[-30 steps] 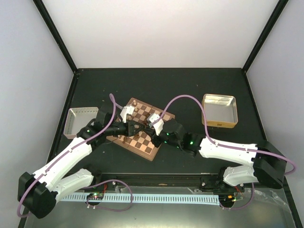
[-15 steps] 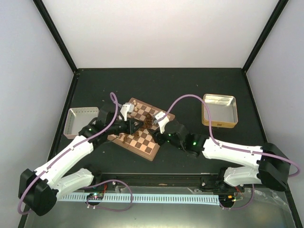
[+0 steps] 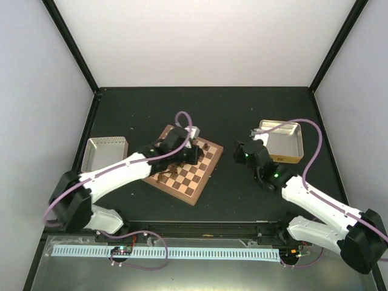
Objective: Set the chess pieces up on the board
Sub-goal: Place the chess piece on the chessboard.
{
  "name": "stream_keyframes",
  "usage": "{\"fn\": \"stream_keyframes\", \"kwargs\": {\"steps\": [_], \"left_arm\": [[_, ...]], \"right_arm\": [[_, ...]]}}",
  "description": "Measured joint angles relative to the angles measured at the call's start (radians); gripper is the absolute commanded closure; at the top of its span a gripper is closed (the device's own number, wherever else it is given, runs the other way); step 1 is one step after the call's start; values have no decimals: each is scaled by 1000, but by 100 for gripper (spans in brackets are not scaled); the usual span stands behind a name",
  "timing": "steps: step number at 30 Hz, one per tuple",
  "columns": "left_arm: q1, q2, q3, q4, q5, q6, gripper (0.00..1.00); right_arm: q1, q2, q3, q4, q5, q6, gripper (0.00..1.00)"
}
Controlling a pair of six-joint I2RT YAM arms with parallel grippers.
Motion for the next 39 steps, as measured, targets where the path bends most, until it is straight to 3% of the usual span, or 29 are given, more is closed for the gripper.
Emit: {"fn": "stream_keyframes", "kwargs": {"steps": [7, 14, 24, 39], "left_arm": [[-137, 317, 201, 0, -217, -64, 94], [-148, 460, 280, -21, -322, -120, 94], [-151, 540, 309, -57, -412, -229, 95], [-161, 557, 309, -55, -464, -247, 90]], "right_arm": [[-97, -30, -50, -43, -69, 101, 40], [-118, -27, -50, -43, -126, 124, 40], [-134, -20, -50, -43, -154, 126, 40], [-135, -14, -51, -43, -175, 126, 40]]}}
